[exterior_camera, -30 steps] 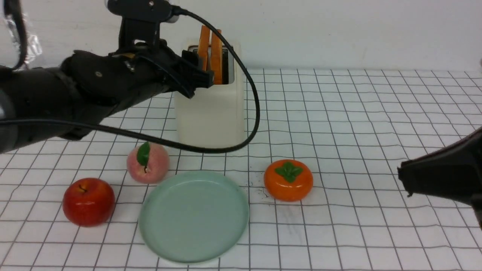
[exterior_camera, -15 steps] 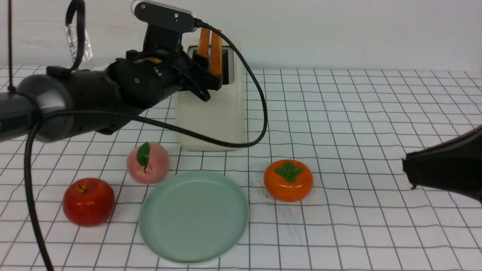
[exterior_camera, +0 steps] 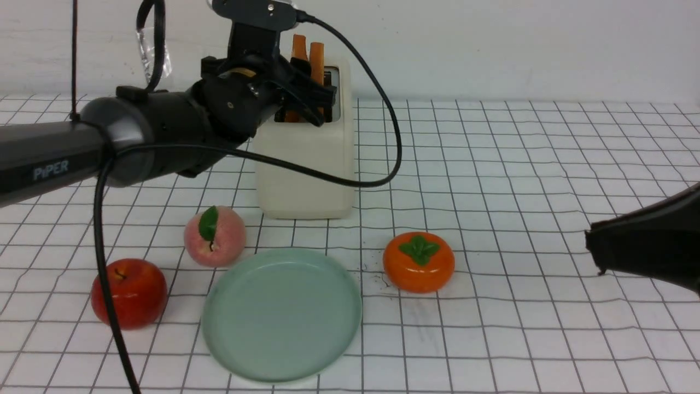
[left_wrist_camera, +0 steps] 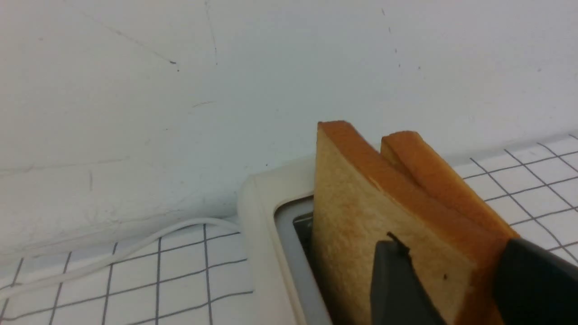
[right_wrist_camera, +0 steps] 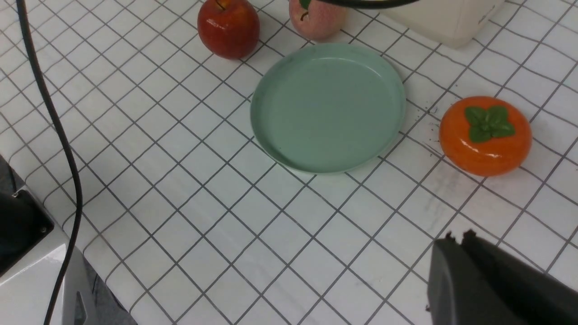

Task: Take toasted bread from bread machine on white checkered table place on plate.
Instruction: 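Reach for a toast slice standing in the toaster with the left gripper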

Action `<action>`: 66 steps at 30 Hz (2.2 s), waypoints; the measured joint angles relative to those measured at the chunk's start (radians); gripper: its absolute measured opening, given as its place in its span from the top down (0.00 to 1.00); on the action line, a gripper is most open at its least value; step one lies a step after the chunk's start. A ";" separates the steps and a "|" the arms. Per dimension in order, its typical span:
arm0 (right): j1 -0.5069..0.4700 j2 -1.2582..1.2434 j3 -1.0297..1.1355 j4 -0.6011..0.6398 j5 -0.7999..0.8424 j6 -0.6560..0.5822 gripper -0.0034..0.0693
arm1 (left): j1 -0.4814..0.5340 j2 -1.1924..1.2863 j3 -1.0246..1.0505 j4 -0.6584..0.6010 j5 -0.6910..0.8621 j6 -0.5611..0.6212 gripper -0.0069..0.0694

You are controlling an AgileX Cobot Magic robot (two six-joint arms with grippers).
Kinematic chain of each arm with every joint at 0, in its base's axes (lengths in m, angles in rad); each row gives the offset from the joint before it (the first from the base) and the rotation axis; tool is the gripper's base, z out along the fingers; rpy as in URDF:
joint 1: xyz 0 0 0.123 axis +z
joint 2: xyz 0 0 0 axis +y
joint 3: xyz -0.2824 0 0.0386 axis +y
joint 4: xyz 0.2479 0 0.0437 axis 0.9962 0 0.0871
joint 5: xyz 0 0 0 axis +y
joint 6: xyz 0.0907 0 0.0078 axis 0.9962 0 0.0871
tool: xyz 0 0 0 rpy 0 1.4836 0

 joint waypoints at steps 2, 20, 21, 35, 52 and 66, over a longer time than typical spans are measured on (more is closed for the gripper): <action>0.000 0.000 0.000 0.000 0.000 0.000 0.92 | -0.002 0.010 -0.010 0.006 0.000 -0.002 0.53; 0.000 0.000 0.000 0.000 0.008 0.001 0.90 | -0.004 -0.035 -0.013 0.006 -0.053 -0.006 0.93; 0.000 0.000 0.000 0.000 0.008 0.001 0.91 | -0.004 -0.058 -0.013 0.005 -0.053 -0.006 0.93; 0.000 0.000 0.000 0.000 0.009 0.001 0.90 | 0.026 -0.232 -0.013 -0.189 0.238 0.008 0.93; 0.000 0.000 0.000 -0.026 0.015 0.001 0.88 | 0.238 -0.196 -0.071 -0.019 0.885 -0.289 0.93; 0.000 0.000 0.000 -0.027 0.008 0.001 0.88 | 0.185 -0.008 -0.210 0.167 0.771 -0.382 0.41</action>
